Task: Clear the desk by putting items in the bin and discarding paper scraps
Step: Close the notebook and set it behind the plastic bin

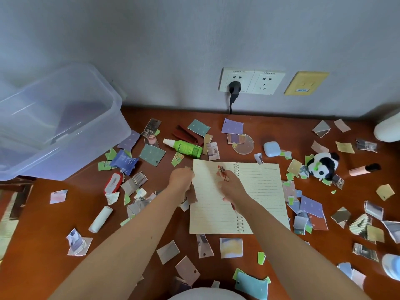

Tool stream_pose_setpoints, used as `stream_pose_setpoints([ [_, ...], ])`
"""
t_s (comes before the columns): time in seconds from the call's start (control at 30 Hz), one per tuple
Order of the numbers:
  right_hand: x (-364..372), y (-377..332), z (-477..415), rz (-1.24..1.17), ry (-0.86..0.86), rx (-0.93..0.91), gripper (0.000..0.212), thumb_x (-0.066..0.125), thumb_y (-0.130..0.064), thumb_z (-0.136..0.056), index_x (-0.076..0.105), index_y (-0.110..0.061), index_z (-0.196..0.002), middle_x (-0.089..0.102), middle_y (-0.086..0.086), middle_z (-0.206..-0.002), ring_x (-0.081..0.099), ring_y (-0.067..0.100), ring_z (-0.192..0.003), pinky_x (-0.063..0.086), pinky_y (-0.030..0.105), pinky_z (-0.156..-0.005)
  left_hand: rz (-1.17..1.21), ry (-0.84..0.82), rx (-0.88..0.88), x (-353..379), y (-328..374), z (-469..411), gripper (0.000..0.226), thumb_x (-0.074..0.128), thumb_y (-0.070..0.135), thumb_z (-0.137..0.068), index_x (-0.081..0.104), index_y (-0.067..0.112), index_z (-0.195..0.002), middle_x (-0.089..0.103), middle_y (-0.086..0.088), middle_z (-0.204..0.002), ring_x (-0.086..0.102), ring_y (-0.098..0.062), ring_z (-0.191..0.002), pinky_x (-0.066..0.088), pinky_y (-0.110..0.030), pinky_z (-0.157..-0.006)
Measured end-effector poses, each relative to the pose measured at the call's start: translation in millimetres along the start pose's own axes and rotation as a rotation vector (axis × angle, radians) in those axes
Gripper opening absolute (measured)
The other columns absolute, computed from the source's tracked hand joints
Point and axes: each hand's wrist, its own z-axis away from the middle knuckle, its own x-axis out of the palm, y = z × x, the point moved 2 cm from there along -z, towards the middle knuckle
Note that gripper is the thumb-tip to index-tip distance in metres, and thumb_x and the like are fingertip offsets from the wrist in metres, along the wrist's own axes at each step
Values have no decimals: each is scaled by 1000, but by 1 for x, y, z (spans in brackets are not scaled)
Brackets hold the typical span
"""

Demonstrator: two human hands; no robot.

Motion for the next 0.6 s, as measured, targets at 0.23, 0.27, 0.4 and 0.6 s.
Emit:
stream_pose_setpoints([
  [0.23, -8, -6, 15, -159, 30, -4, 29, 44, -5, -89, 58, -21, -107, 58, 5, -90, 44, 14, -66, 36, 25, -53, -71, -82, 205, 7, 15, 40, 20, 56, 19, -96, 59, 24, -76, 57, 15, -72, 49, 3, -64, 38, -10, -47],
  [0.27, -11, -7, 19, -168, 44, -11, 27, 45, -7, -90, 59, -22, -108, 58, 4, -88, 43, 13, -63, 35, 24, -52, -81, -82, 229, 9, 17, 43, 17, 56, 21, -95, 61, 24, -79, 57, 15, -72, 50, 3, -64, 38, -10, -47],
  [0.4, -28, -12, 37, -186, 80, -63, 20, 46, -16, -96, 58, -18, -112, 59, 4, -84, 42, 12, -60, 34, 24, -52, -87, -125, 294, 22, 23, 58, 17, 59, 30, -93, 67, 16, -96, 62, 7, -77, 56, -10, -75, 45, -12, -63],
  [0.6, -60, -8, 63, -275, 162, -91, 22, 48, -28, -96, 63, -11, -100, 59, 3, -80, 46, 14, -63, 35, 25, -54, 127, -349, 165, 63, 37, 89, 15, 50, 12, -96, 61, 11, -85, 61, -3, -77, 57, -17, -66, 49, -24, -67],
])
